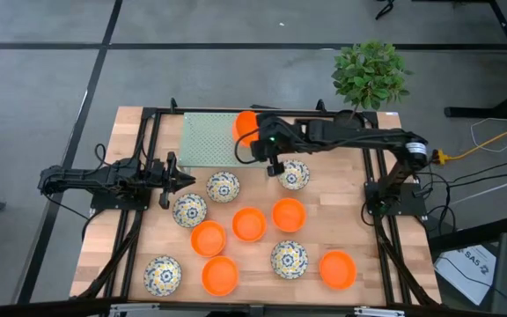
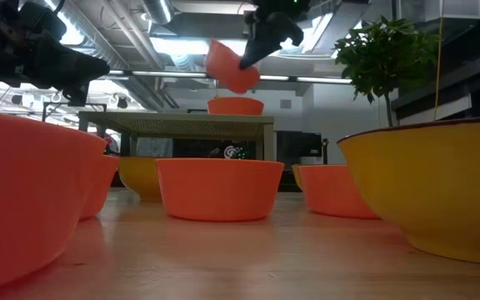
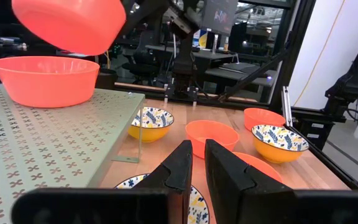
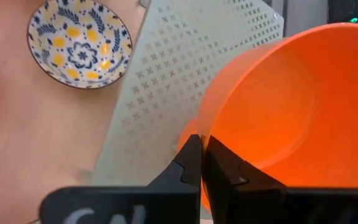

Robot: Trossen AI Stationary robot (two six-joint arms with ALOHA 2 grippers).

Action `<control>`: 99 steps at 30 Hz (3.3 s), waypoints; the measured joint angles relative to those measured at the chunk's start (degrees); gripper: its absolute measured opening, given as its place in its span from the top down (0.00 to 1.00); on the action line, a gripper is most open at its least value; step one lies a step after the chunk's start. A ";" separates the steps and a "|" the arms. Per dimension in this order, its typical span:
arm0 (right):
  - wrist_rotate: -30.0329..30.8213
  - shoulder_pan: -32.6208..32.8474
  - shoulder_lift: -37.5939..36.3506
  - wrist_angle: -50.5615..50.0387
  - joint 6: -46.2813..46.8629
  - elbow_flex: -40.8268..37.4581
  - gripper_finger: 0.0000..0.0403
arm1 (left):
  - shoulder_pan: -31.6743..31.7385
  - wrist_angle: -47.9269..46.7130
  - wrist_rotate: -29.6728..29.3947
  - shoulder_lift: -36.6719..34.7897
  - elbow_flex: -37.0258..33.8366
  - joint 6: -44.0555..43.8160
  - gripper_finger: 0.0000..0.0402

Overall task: Pick & Place Mini bowls
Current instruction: Stack the orange bowl on top of the orange bowl on the shelf

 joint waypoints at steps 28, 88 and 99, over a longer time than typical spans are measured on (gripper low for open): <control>-6.10 -6.27 0.64 -2.87 -1.70 -0.07 0.98 | -0.01 0.00 0.00 0.01 0.02 0.00 0.91; 4.21 -6.44 2.47 -3.80 -1.96 -0.04 0.70 | 0.00 0.00 -0.01 0.00 0.01 0.00 0.91; 8.04 -5.22 2.47 -3.02 -3.03 -0.04 0.87 | -0.01 0.00 -0.01 0.01 0.02 0.00 0.91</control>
